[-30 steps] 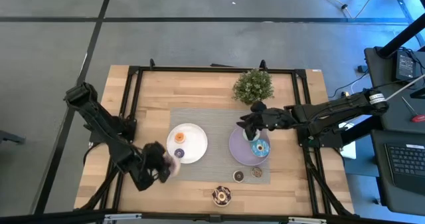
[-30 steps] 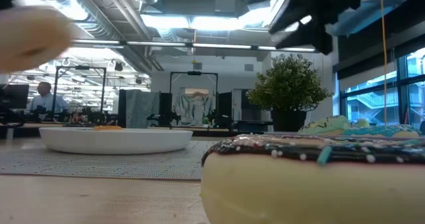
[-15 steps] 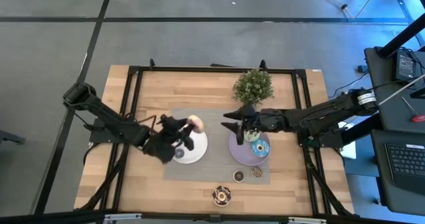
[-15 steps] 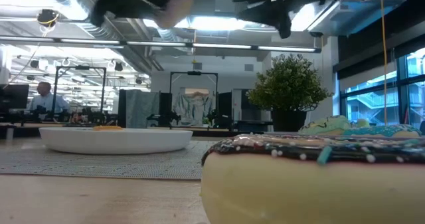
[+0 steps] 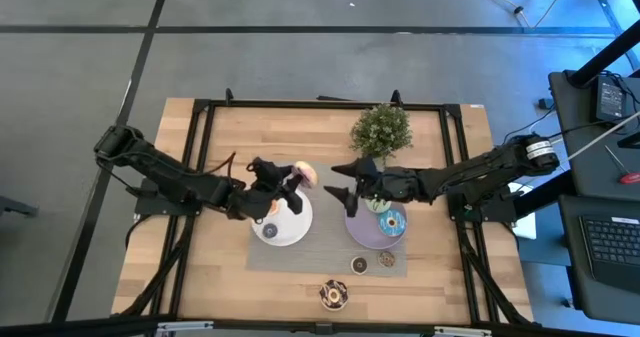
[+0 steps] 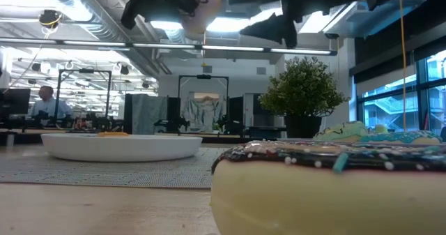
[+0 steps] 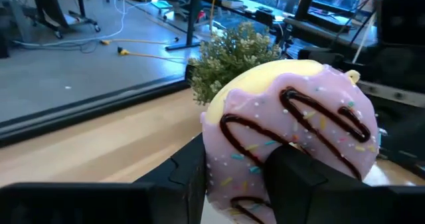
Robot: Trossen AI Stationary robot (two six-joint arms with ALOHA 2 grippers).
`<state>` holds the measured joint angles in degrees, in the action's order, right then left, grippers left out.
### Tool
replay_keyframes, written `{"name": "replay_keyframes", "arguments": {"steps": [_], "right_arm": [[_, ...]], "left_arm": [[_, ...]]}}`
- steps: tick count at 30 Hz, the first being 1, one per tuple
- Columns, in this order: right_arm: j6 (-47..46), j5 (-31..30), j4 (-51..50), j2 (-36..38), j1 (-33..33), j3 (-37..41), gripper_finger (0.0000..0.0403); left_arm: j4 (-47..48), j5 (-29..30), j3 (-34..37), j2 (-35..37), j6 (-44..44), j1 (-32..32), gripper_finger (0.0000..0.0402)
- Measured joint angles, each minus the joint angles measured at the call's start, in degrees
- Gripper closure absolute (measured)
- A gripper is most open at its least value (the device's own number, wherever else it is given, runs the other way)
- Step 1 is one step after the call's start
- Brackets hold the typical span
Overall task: Pick & Place donuts
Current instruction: Put the big purple donut on the purple plate
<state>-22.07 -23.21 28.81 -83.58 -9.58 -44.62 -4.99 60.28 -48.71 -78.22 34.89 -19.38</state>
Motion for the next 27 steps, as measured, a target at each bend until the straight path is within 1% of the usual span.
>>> {"name": "replay_keyframes", "arguments": {"steps": [2, 4, 7, 10, 13, 19, 23, 27], "right_arm": [[1.3, 2.5, 2.8, -0.8, 0.0, 0.0, 0.0073], [3.0, 3.7, 5.2, -1.4, -0.3, 0.0, 0.0073], [5.4, 2.1, 7.3, -2.0, -0.7, -0.2, 0.0073], [8.5, 0.5, 7.1, -2.9, -0.7, -1.7, 0.0073], [11.6, 0.2, 6.8, -4.5, -0.7, -4.5, 0.0073], [13.4, 0.2, 2.0, -8.0, -0.7, -10.3, 0.0073], [13.4, 0.2, -2.7, -8.4, -0.7, -12.5, 0.0089], [13.4, 0.2, -3.9, -8.4, -0.7, -12.8, 0.0123]], "left_arm": [[0.0, 0.0, 0.0, 0.0, -0.7, 0.5, 0.0277], [0.0, 0.0, 0.0, 0.0, -0.8, 0.9, 0.0277], [0.0, 0.0, 0.0, 0.0, -0.8, 1.3, 0.0277], [0.0, 0.2, 0.0, 0.0, -1.6, 1.3, 0.0277], [-0.7, 0.6, 0.0, 0.0, -3.0, 1.3, 0.0277], [-4.3, 2.0, 0.0, 0.0, -8.0, 1.3, 0.0277], [-6.0, 2.0, 0.0, 0.0, -10.1, 1.3, 0.0277], [-6.0, 2.0, 0.0, 0.0, -10.2, 1.2, 0.0276]]}}
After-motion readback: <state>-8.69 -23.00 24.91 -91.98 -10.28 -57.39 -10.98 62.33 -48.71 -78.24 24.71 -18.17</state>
